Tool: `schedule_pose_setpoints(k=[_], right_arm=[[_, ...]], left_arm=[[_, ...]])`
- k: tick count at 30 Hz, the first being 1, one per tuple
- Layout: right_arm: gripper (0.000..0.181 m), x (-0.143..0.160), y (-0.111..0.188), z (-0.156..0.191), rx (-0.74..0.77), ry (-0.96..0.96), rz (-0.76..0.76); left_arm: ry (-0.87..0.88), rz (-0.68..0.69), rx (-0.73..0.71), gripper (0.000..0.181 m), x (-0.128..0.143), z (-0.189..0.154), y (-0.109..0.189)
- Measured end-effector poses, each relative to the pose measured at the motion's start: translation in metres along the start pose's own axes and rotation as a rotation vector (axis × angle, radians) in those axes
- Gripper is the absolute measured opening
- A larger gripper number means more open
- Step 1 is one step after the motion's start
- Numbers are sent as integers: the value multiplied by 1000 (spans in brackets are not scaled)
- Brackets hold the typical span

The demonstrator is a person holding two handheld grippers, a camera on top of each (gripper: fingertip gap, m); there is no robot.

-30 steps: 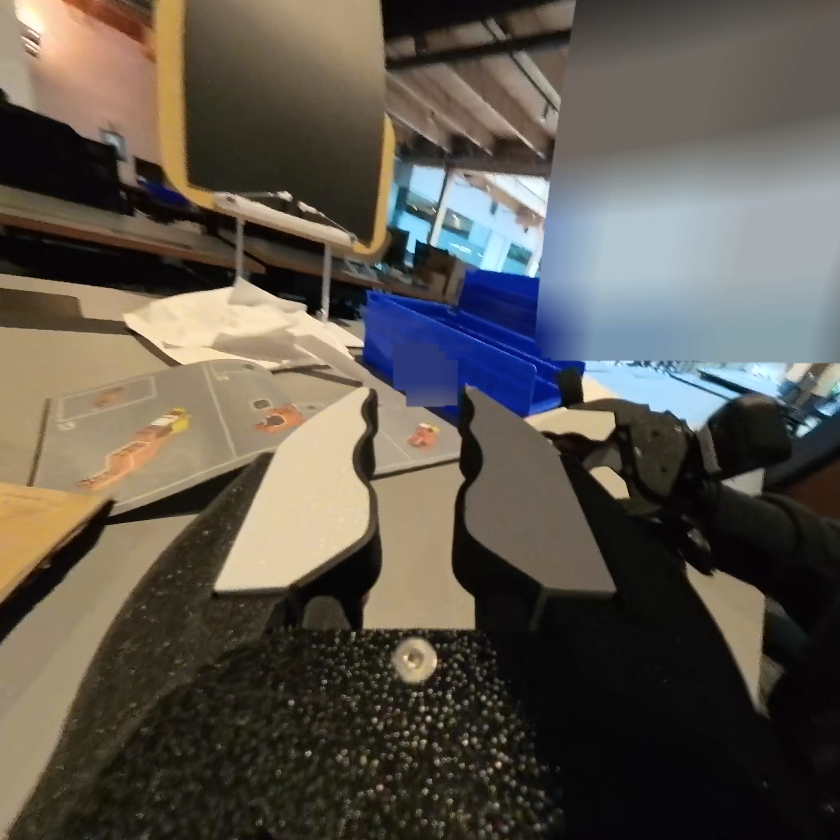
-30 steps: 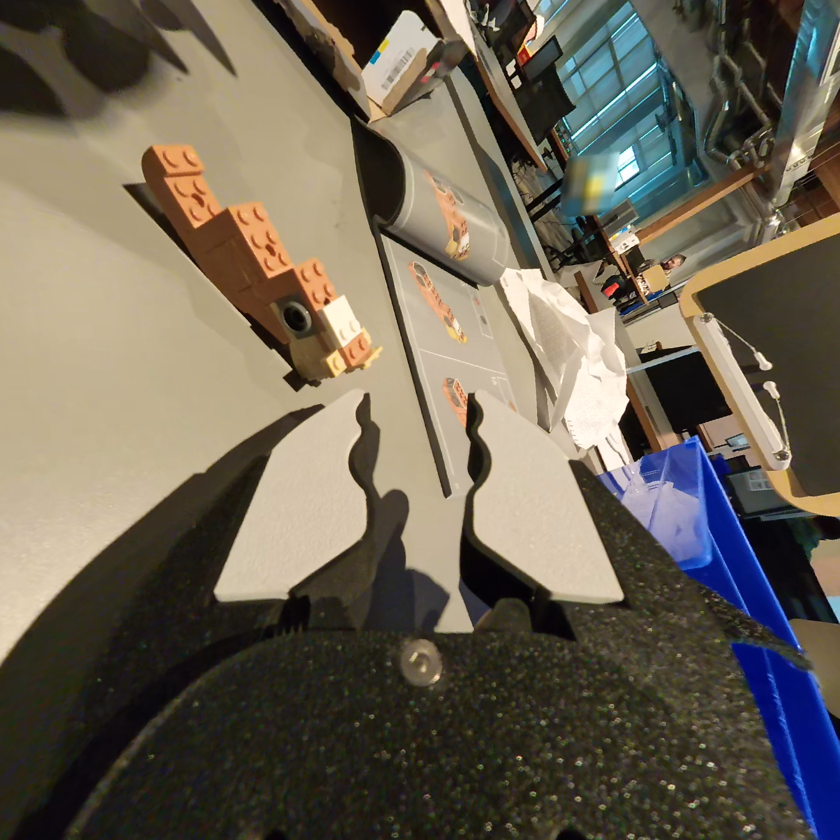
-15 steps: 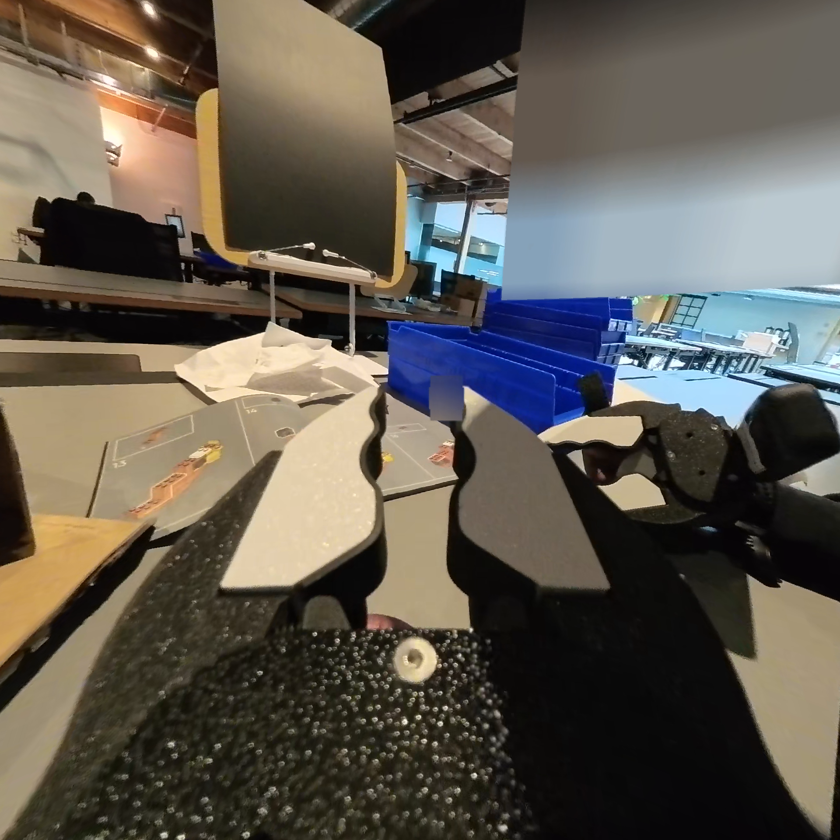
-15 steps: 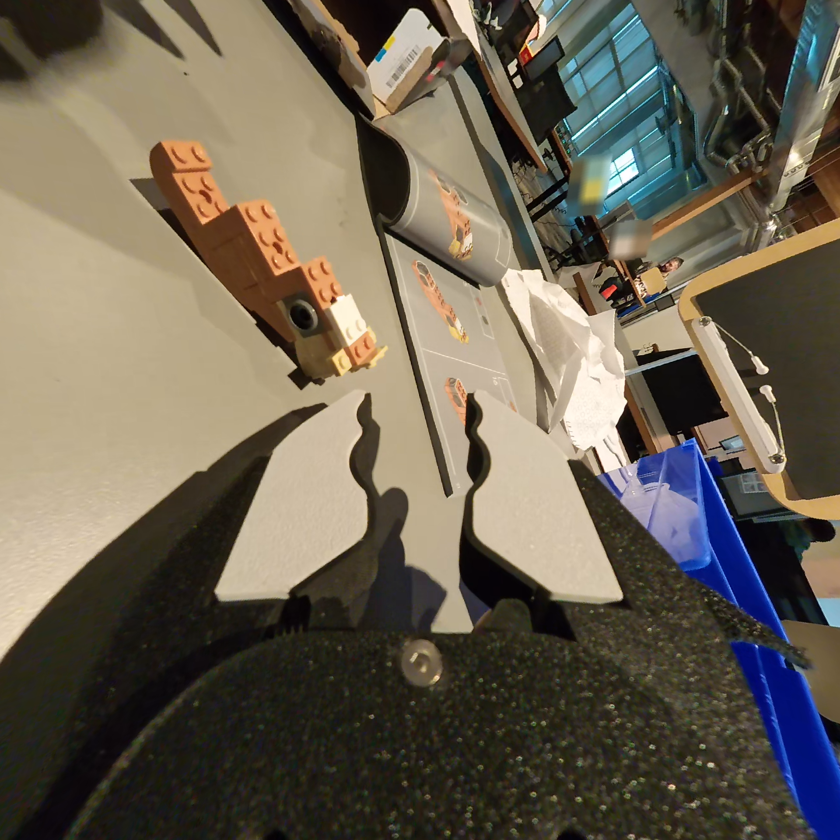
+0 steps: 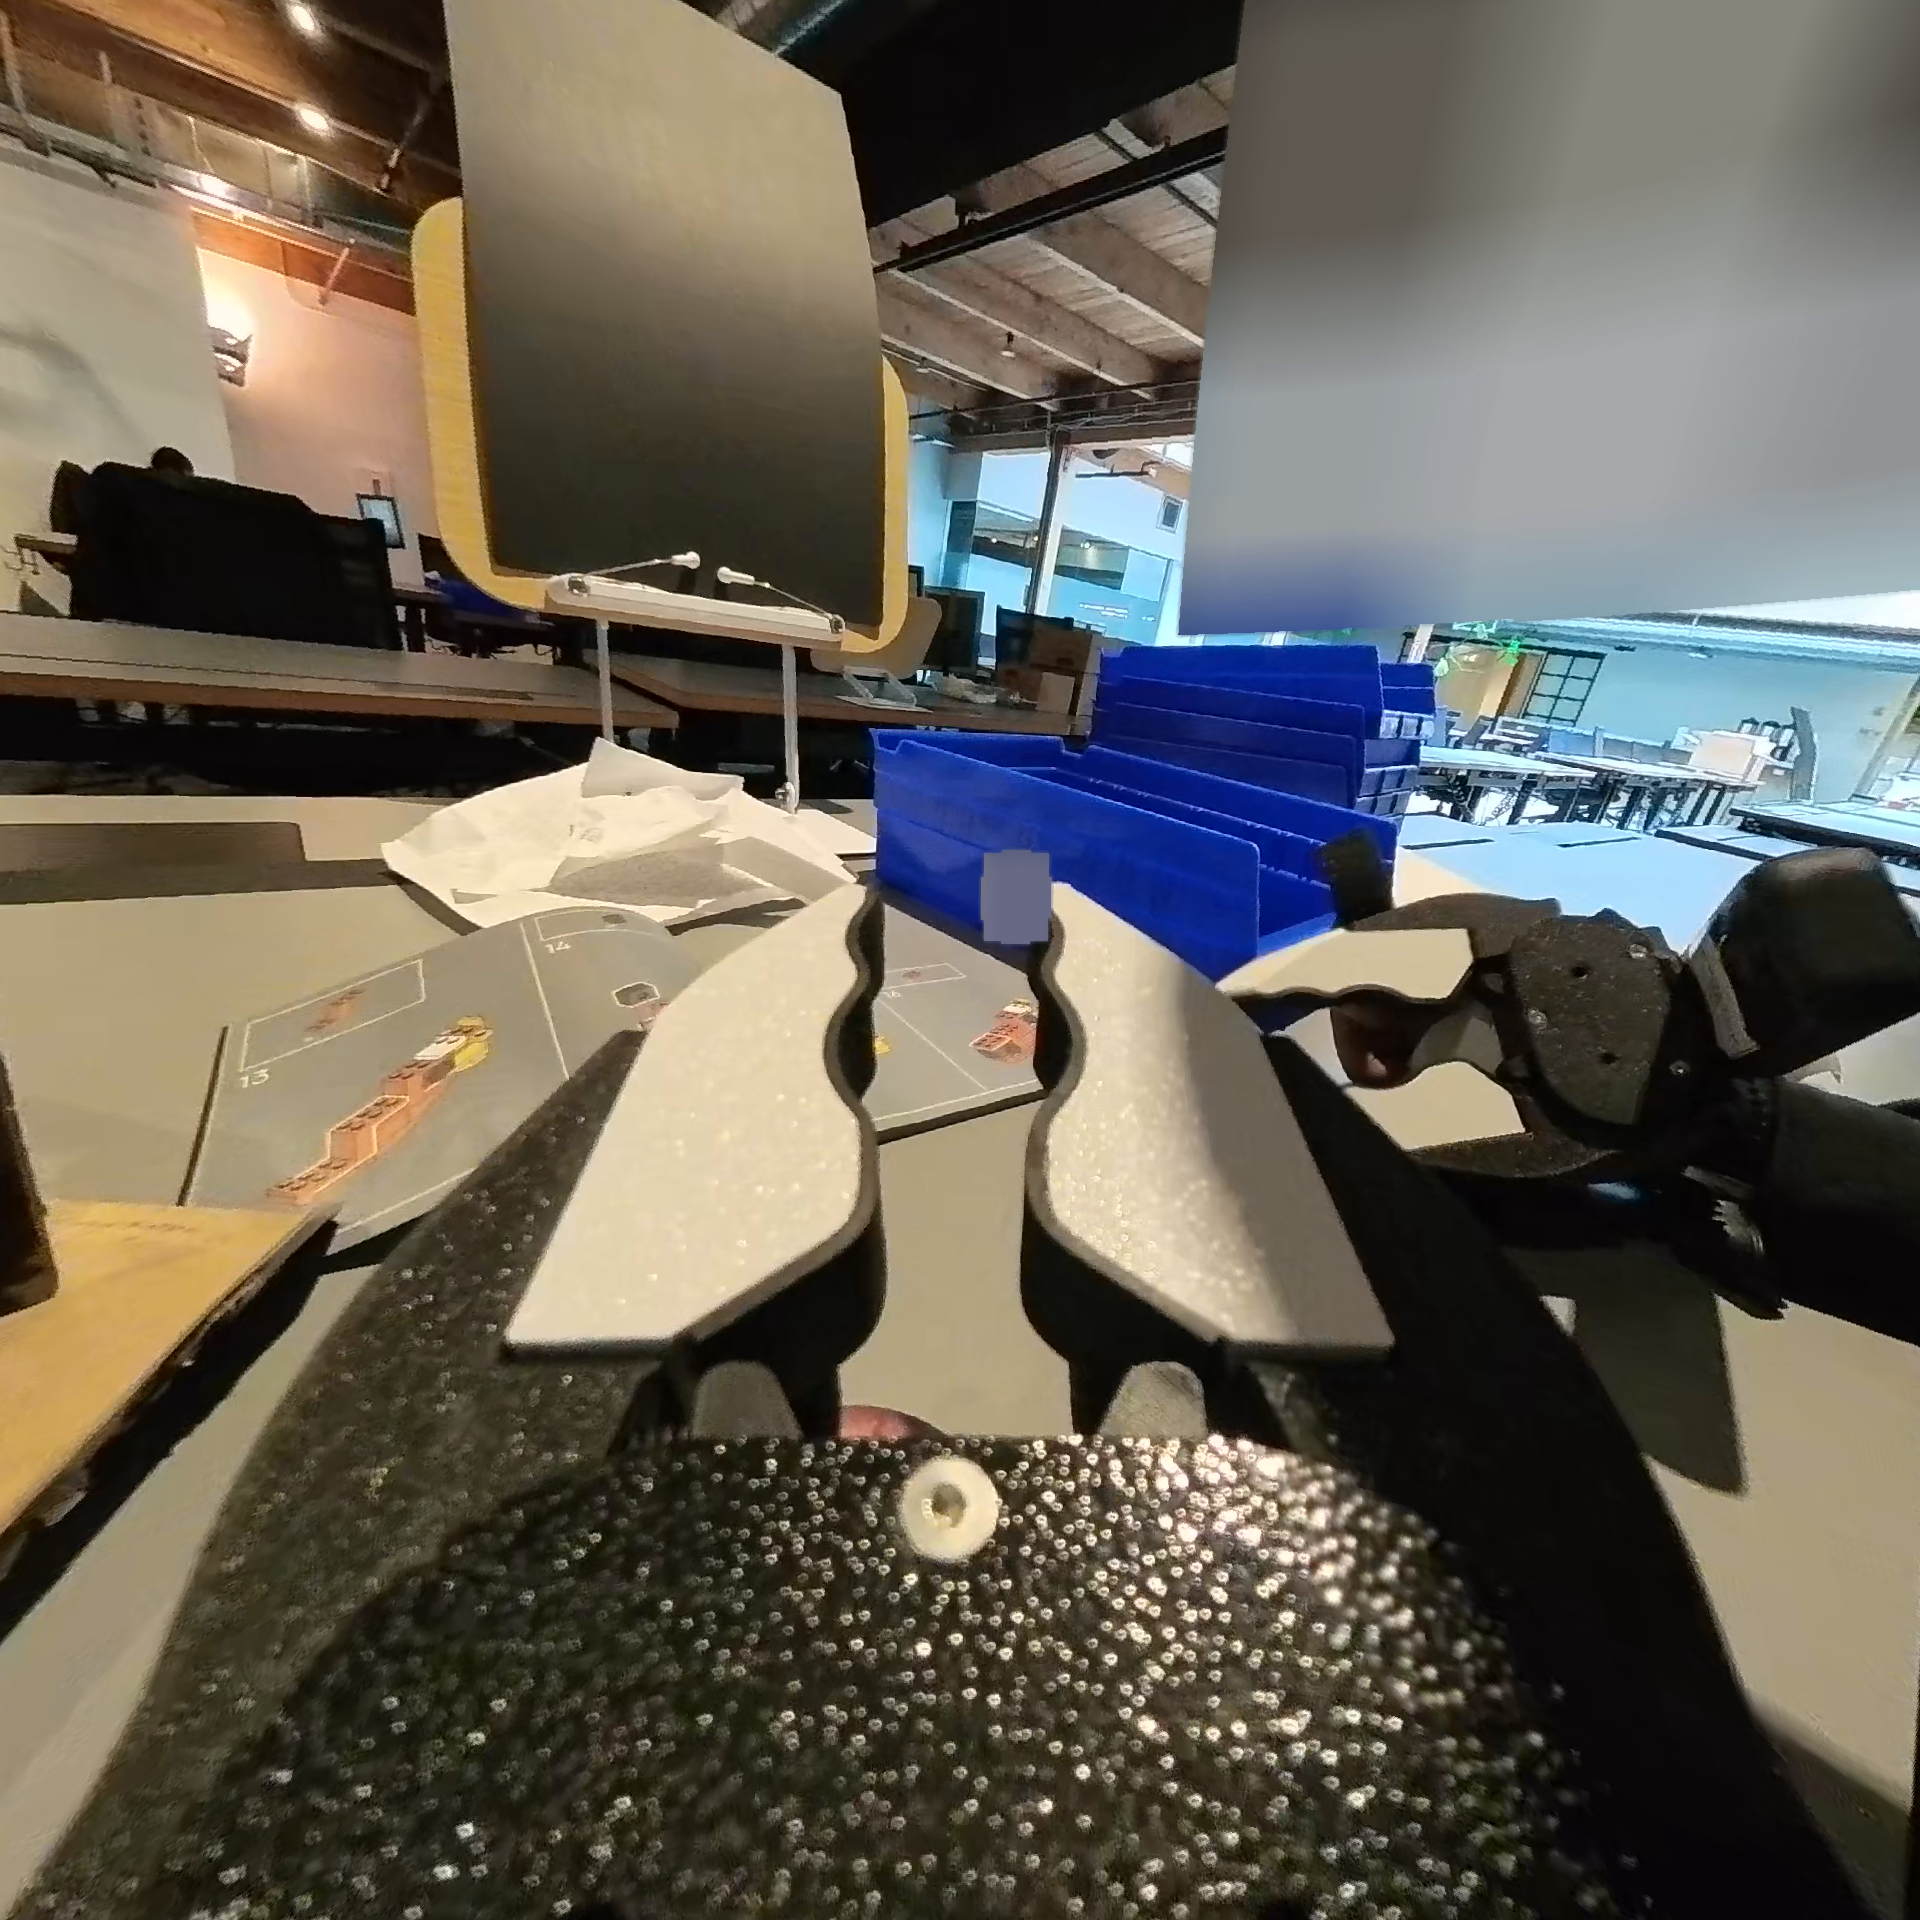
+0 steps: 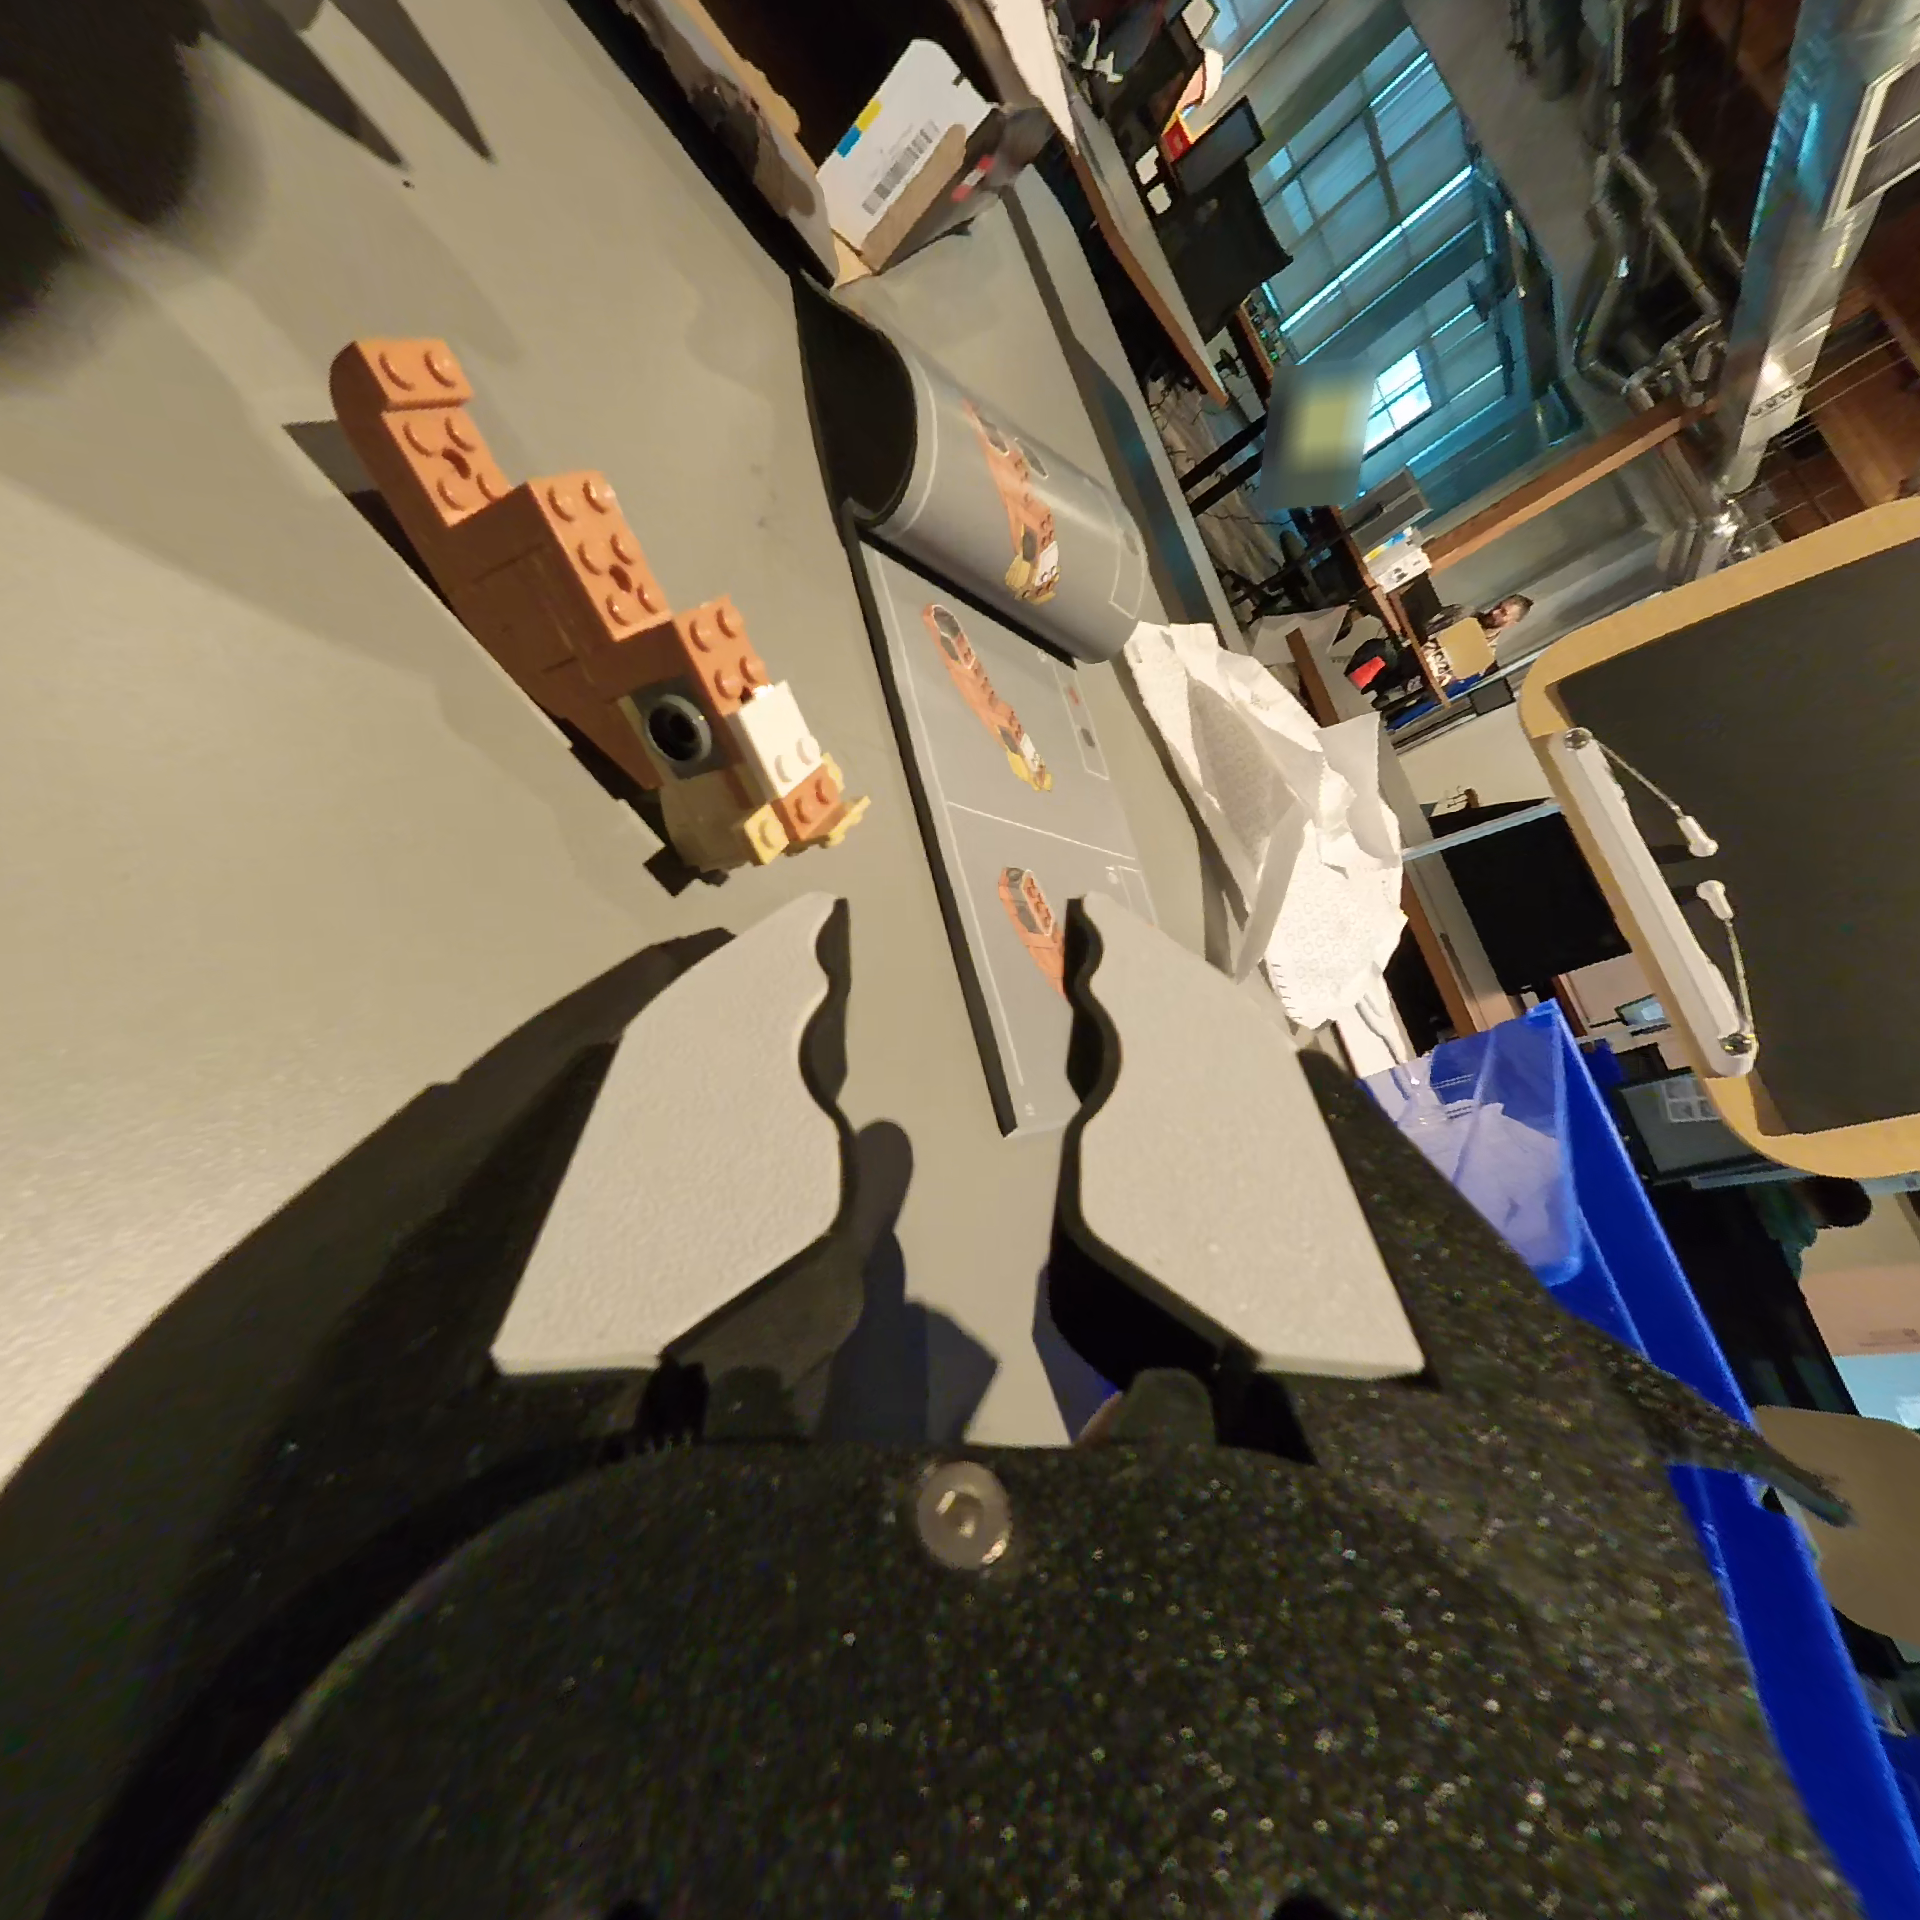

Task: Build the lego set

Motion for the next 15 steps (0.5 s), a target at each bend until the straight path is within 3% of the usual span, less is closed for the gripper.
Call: schedule_pose_setpoints(k=[15], right_arm=[[36,-5,11,-8,74,-31,-19]], left_arm=[[-58,33,7,24,1,-6,-3]])
Point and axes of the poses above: each gripper's, where its closed fingertips meet, y back along the fingers, x out of its underside, z = x × y across the jaws, the point moved 10 cm from there along y, back along the fingers, and after that the axes turned 5 degrees about z, right-handed, at the moved point
